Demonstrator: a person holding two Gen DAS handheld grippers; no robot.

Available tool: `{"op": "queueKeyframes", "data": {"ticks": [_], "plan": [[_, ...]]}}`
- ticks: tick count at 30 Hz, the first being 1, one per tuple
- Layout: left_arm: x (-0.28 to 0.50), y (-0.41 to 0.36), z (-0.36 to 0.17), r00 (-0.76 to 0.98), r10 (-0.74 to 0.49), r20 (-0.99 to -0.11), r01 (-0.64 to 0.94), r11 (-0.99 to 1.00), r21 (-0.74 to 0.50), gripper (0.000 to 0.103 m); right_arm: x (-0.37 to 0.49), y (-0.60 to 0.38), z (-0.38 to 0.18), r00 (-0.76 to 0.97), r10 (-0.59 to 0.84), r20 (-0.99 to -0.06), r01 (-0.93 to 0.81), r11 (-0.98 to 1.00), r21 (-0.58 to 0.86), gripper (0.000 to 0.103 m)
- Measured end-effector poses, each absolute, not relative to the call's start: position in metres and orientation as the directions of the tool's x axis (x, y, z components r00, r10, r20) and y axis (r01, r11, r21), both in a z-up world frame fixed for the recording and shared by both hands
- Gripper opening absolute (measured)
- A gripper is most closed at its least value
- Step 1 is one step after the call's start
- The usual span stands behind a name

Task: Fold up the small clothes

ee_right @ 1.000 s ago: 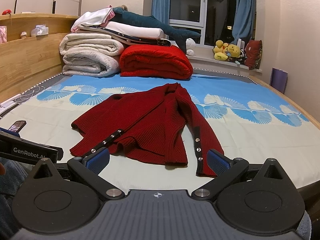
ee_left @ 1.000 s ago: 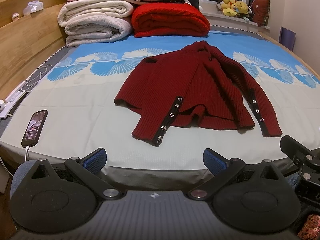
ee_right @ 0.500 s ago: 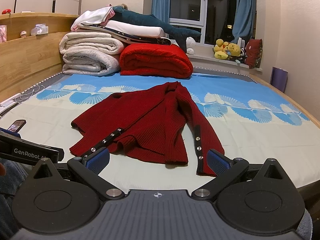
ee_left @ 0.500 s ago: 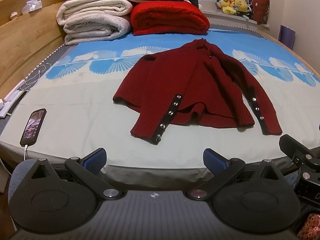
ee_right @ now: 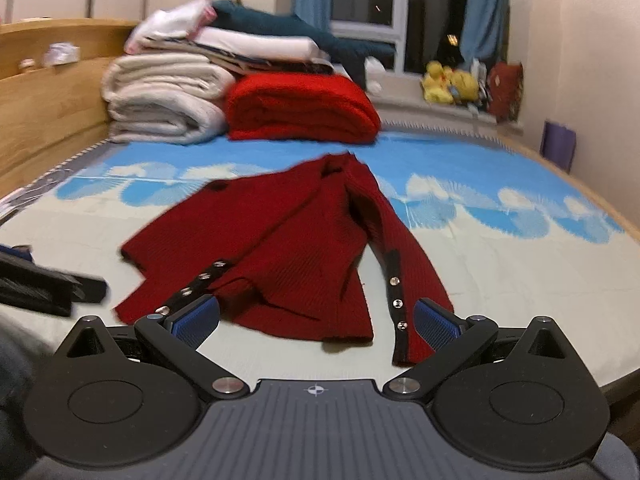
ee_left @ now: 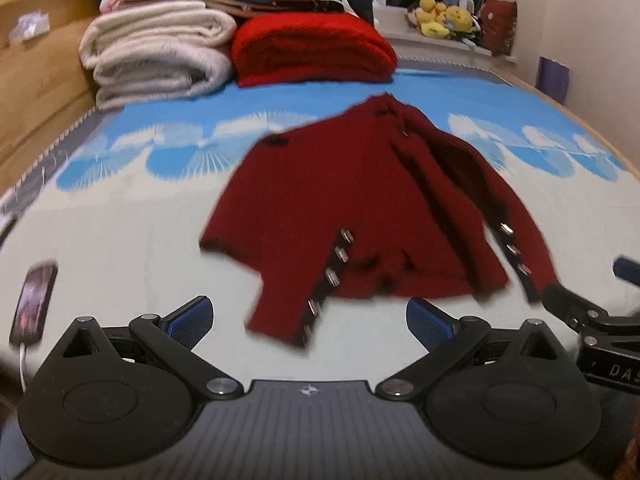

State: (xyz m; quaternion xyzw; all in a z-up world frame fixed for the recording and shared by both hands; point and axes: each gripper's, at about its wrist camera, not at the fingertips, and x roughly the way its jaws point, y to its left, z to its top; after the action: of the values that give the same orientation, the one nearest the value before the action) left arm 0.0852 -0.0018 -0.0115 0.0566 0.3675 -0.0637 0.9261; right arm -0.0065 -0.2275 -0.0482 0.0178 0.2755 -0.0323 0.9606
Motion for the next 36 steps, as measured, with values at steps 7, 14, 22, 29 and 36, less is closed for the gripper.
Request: {"op": "queueKeyframes", "data": {"ticks": [7,14,22,29,36], "plan": [[0.200,-0.017,-0.085,0.550,-0.163,-0.819,0.276,0.961,-0.005,0.103,0.124,-0.256,-0.110,0.684,0.093,-0.723,0.028,0.988,0.153,0.102],[0.267,-0.036,-0.130,0.459,-0.083,-0.884,0.279,0.959,0.055,0.022,0.224,-0.288,-0.165,0.555,0.041,-0.831,0.151,0.977,0.150,0.076],[0.384,0.074,-0.029,0.670,0.127,-0.732,-0.025,0.989,0.148,0.009,0.193,-0.352,-0.106,0.721,0.031,-0.692,0.153,0.967,0.202,0.016],[0.510,0.184,-0.025,0.554,0.465,-0.690,-0.501,0.849,0.169,0.038,0.188,-0.344,-0.134,0.640,0.018,-0.768,0.170,0.972,0.164,0.015],[0.437,0.119,-0.108,0.496,0.033,-0.868,-0.137,0.990,-0.041,0.096,0.194,-0.338,-0.129,0.613,0.094,-0.784,0.159,0.958,0.239,0.017]]}}
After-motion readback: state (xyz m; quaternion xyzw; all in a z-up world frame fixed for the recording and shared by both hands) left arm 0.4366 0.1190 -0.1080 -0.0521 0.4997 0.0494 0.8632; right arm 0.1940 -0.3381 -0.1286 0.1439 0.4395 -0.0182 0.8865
